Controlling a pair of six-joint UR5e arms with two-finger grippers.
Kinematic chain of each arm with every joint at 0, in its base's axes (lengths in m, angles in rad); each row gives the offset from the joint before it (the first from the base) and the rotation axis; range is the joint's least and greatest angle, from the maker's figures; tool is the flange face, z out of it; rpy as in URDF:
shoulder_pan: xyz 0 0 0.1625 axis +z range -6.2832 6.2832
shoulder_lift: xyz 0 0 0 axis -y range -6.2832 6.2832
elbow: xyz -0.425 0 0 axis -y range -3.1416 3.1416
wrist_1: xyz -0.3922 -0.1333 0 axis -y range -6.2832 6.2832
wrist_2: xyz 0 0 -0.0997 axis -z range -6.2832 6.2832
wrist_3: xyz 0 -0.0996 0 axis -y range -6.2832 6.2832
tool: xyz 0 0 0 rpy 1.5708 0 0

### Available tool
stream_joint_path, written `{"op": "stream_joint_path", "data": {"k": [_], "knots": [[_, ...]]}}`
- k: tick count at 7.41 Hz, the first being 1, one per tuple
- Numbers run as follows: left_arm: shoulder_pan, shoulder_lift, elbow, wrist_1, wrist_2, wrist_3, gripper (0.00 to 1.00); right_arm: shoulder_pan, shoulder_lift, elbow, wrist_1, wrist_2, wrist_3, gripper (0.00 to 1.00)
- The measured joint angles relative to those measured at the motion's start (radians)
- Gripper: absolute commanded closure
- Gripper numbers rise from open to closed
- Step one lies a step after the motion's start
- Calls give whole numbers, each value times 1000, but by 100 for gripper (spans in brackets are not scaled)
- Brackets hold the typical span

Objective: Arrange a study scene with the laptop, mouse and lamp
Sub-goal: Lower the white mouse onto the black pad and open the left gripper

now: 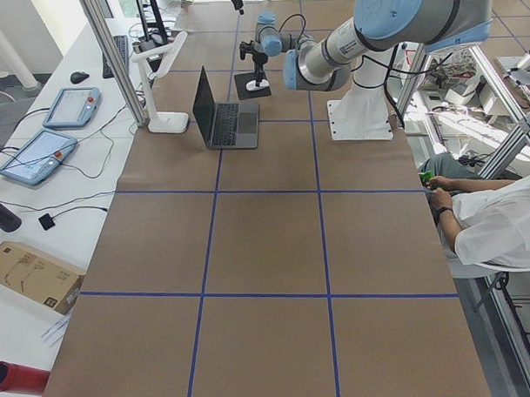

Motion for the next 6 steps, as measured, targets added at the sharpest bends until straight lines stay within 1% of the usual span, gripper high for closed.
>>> {"op": "stream_joint_path", "data": {"k": [1,2,3,4,6], "knots": [[-13,2,-26,3,-3,5,0,0,3,1,1,0,0,0],[-33,17,-80,26,-16,10,0,0,9,1,3,-1,0,0],[-56,65,-182,88,-52,28,0,0,17,1,4,-1,0,0],[-85,159,-355,190,-110,71,1,0,25,0,4,-2,-1,0],[-158,433,-787,404,-204,223,0,0,36,0,8,-3,14,0]]}}
